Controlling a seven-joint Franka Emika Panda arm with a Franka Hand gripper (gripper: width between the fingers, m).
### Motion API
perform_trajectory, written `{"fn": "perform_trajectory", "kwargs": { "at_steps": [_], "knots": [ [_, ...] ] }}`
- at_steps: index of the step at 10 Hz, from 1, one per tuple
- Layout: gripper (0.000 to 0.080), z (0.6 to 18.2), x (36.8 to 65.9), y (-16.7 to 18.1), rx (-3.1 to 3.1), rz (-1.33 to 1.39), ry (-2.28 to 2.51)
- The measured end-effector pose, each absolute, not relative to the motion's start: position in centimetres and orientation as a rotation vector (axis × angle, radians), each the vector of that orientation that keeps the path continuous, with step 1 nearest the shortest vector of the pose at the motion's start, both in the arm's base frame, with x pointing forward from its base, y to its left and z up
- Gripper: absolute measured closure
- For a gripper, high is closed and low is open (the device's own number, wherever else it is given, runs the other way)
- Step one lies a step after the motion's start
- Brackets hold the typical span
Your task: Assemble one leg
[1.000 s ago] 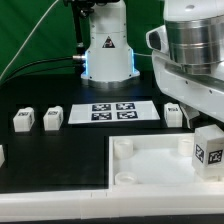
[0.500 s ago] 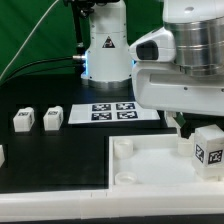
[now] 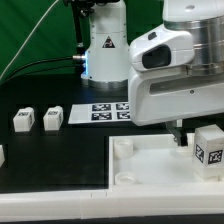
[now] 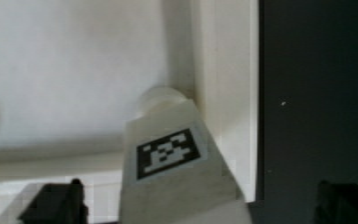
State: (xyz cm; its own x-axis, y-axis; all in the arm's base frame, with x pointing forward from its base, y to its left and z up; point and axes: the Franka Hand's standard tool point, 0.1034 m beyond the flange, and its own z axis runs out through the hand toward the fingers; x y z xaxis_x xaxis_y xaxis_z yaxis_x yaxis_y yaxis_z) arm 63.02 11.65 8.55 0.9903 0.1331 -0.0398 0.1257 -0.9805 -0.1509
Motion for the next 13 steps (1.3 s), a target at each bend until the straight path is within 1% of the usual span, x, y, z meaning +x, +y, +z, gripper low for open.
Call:
{"fn": "perform_trajectory", "kwargs": {
  "at_steps": [3, 4, 5, 7, 8, 9, 13],
  "knots": [
    [0.0151, 8.52, 63.02, 11.65, -2.983, 0.070, -0.220],
    [0.0179, 8.52, 63.02, 11.65, -2.983, 0.070, -0.220],
    [0.0179, 8.51, 63.02, 11.65, -2.983, 0.070, -0.220],
    [0.0449, 8.52, 63.03, 11.62, -2.984, 0.069, -0.220],
    [0.0449, 8.52, 63.07, 11.42, -2.986, 0.069, -0.216],
    [0.0498, 8.53, 63.08, 11.39, -2.986, 0.068, -0.215],
    [0.0498, 8.54, 63.10, 11.33, -2.991, 0.074, -0.127]
  ]
}}
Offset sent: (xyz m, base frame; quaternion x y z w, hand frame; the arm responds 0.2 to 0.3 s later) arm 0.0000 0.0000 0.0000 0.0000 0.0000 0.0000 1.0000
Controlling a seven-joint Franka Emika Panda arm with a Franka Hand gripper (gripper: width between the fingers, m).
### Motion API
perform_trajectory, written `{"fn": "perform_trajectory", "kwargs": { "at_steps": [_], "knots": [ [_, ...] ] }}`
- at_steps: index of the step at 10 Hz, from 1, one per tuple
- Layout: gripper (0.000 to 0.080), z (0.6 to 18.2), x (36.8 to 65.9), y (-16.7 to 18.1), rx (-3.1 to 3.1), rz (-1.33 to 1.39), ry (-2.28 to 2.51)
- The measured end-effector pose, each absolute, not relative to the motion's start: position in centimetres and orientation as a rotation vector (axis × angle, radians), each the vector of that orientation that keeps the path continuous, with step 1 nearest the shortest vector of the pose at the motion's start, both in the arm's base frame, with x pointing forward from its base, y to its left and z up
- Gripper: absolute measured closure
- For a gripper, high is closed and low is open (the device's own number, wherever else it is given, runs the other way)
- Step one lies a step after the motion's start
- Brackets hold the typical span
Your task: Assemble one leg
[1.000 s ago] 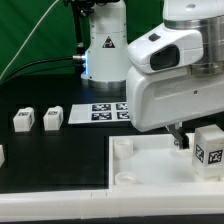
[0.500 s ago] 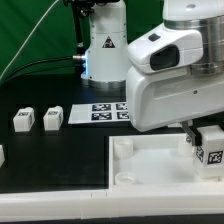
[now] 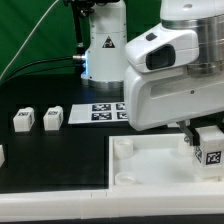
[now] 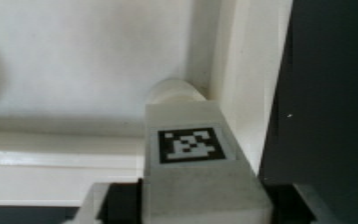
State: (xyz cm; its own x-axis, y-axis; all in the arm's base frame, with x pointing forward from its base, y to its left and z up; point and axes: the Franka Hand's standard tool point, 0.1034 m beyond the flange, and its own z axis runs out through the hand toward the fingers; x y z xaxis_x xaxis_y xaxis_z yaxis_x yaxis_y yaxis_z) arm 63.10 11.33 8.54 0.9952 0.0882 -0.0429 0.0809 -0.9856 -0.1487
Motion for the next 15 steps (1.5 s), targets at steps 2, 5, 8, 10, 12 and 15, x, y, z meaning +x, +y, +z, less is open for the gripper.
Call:
{"fn": "perform_trajectory", "kwargs": {
  "at_steps": [2, 5, 8, 10, 12, 15],
  "knots": [
    [0.0498, 8.5, 63.1, 11.2, -2.978, 0.089, 0.296],
    [0.0498, 8.5, 63.0, 11.2, -2.902, 0.112, 0.774],
    [0.0498, 8.4, 62.8, 11.5, -2.722, 0.153, 1.311],
    [0.0499, 8.3, 62.7, 12.0, -2.537, 0.184, 1.653],
    [0.0500, 8.3, 62.6, 12.4, -2.422, 0.207, 1.812],
    [0.0501, 8.3, 62.5, 12.9, -2.242, 0.244, 2.019]
  ]
}}
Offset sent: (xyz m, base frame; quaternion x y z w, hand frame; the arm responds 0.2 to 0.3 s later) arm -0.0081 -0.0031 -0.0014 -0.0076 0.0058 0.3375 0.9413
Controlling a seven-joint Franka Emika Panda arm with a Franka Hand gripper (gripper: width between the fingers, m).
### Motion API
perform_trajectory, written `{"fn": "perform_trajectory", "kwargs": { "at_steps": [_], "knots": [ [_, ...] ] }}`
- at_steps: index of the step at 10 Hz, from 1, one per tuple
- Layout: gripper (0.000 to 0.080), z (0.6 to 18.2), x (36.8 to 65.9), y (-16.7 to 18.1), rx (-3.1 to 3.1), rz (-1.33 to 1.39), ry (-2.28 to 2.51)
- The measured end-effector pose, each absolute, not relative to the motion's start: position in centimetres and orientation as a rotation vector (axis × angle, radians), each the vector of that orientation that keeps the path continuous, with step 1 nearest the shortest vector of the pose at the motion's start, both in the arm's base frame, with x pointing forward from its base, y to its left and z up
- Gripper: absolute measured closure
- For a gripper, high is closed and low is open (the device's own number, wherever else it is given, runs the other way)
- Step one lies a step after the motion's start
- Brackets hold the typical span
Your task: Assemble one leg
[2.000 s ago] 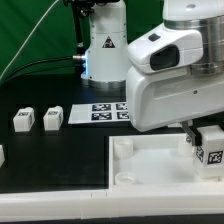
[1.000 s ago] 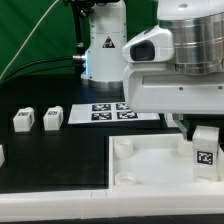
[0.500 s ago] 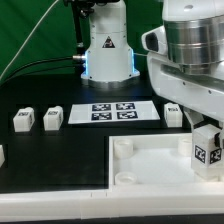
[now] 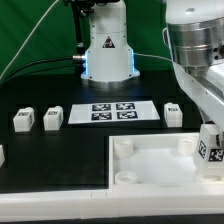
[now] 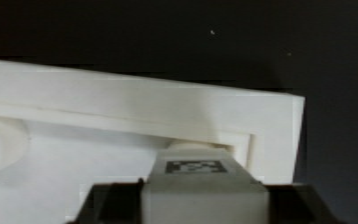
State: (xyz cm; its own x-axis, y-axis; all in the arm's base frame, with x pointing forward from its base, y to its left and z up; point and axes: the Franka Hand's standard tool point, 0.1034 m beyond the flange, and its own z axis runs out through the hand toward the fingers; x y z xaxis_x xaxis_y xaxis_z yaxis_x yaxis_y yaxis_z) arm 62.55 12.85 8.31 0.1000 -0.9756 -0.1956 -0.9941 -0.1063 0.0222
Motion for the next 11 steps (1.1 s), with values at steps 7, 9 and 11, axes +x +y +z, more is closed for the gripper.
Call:
{"fn": "perform_trajectory", "kwargs": {
  "at_steps": [7, 9, 11],
  "knots": [
    [0.0153, 8.10, 62.47, 12.32, -2.639, 0.205, 1.408],
    [0.0150, 8.05, 62.28, 12.23, -2.801, 0.185, 1.037],
    [0.0150, 7.99, 62.17, 12.33, -2.925, 0.152, 0.675]
  ]
}}
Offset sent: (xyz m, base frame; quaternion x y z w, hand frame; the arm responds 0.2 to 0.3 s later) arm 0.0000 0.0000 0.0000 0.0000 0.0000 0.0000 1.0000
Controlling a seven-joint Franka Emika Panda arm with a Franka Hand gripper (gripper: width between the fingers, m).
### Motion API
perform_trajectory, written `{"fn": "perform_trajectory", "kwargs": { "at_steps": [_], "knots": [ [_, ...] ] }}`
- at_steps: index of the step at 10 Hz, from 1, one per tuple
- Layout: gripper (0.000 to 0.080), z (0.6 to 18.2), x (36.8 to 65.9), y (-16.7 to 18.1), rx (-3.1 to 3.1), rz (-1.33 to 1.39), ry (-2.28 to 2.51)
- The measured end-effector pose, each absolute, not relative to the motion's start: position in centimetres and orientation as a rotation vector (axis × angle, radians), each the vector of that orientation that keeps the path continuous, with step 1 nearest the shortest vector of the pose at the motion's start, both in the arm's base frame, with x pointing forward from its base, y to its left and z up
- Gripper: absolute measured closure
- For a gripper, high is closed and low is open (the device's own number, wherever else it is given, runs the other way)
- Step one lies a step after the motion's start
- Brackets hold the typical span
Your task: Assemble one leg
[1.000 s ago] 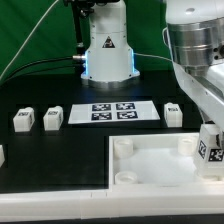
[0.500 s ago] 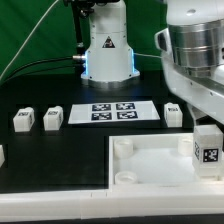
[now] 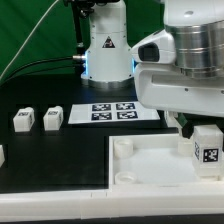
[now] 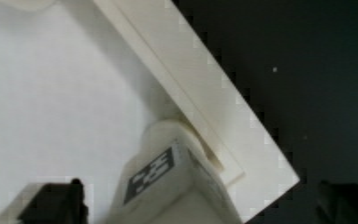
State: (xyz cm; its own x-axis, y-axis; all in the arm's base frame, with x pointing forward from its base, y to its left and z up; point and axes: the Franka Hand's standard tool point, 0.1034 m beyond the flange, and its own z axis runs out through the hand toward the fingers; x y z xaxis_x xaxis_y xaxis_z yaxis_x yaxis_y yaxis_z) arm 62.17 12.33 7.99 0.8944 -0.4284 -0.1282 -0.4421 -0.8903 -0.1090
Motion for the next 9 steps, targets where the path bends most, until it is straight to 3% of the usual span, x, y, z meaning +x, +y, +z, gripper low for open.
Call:
{"fn": "perform_trajectory", "kwargs": {
  "at_steps": [5, 9],
  "knots": [
    [0.0150, 7.96, 62.32, 11.78, -3.021, 0.090, -0.114],
    [0.0153, 7.91, 62.27, 11.80, -3.022, 0.093, -0.083]
  ]
}}
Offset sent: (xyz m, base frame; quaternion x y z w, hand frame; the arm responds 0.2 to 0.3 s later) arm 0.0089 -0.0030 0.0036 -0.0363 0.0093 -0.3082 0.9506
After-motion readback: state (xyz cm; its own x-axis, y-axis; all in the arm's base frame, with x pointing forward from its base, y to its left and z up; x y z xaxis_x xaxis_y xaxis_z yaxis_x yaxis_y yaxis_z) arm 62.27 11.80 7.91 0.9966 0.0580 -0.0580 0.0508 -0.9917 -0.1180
